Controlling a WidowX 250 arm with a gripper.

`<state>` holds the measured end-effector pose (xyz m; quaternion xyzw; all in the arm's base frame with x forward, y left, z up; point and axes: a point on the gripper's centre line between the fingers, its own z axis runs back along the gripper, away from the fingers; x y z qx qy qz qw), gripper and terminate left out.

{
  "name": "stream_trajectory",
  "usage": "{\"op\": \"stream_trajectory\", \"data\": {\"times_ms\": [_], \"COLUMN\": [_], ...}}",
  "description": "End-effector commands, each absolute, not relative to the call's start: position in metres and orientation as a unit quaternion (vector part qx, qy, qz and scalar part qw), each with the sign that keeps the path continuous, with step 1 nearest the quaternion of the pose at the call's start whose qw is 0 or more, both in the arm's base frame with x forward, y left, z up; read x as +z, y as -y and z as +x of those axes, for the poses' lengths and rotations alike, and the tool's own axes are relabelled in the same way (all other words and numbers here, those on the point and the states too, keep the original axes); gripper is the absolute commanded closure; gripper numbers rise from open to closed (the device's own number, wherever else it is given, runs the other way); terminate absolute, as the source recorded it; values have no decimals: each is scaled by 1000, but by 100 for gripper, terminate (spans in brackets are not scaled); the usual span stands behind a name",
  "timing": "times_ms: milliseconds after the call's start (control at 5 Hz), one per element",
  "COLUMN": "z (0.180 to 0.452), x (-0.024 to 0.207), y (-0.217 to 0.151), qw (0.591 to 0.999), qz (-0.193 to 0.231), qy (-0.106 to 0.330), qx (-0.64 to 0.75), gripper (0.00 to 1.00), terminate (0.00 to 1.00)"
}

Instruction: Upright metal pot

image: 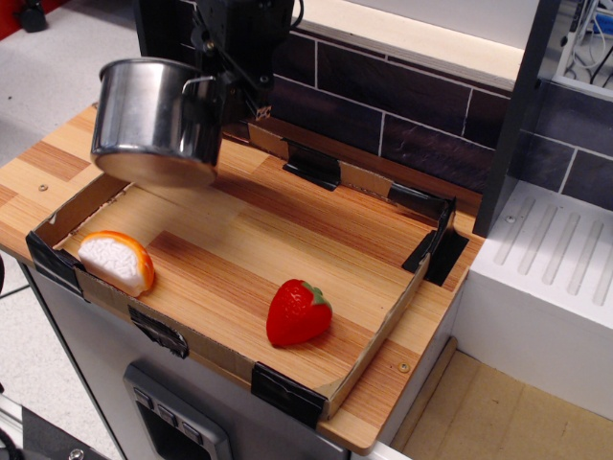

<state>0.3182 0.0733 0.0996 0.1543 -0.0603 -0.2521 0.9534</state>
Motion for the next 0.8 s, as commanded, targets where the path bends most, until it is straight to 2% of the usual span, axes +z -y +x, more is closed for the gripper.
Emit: {"op": "stream_trajectory", "data": {"times_ms": [0,200,400,600], "z": [326,329,333,329], "x": [108,106,103,86], "y": [-51,-30,-10,-4], "qw": [937,936,920,888], "qz": [216,208,230,280], "qy": [224,253,299,350], "qx": [-157,-127,-103,-104], "gripper": [100,100,100,100], "terminate": [0,0,0,0]}}
